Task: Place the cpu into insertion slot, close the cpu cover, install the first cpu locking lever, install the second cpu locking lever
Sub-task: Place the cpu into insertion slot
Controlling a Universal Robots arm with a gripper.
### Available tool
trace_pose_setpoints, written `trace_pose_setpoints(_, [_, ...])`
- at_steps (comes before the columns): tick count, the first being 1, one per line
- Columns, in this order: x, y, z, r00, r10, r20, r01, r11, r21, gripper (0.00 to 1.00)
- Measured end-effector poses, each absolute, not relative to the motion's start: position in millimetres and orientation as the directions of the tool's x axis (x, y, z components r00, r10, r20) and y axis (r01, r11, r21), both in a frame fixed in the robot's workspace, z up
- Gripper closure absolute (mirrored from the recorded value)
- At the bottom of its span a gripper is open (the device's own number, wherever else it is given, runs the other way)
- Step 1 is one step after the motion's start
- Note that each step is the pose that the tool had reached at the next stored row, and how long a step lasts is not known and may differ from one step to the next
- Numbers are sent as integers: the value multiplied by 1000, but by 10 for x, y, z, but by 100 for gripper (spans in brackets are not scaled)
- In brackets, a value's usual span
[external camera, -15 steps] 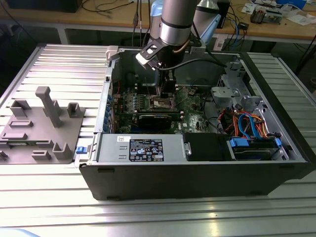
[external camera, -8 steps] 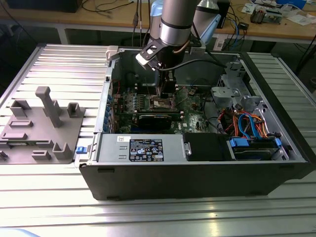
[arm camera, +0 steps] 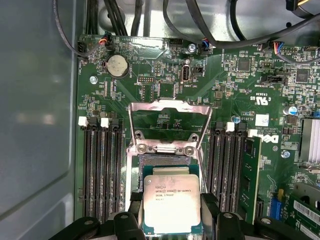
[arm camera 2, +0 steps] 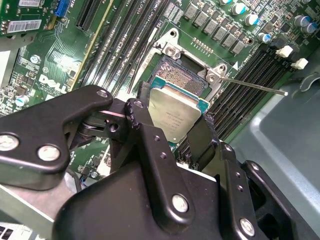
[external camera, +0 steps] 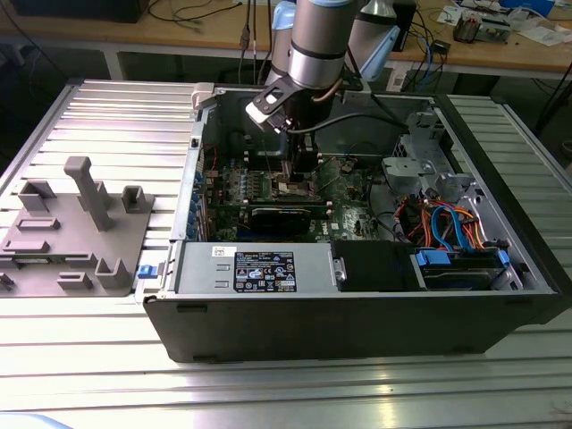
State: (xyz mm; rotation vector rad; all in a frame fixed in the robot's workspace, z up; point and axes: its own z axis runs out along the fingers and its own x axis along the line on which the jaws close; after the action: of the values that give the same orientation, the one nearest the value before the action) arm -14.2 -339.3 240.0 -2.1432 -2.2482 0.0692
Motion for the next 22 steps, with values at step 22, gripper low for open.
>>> trace_pose_setpoints(22, [-150,-3383,2208,-48,999,-6,997,48,-56,46])
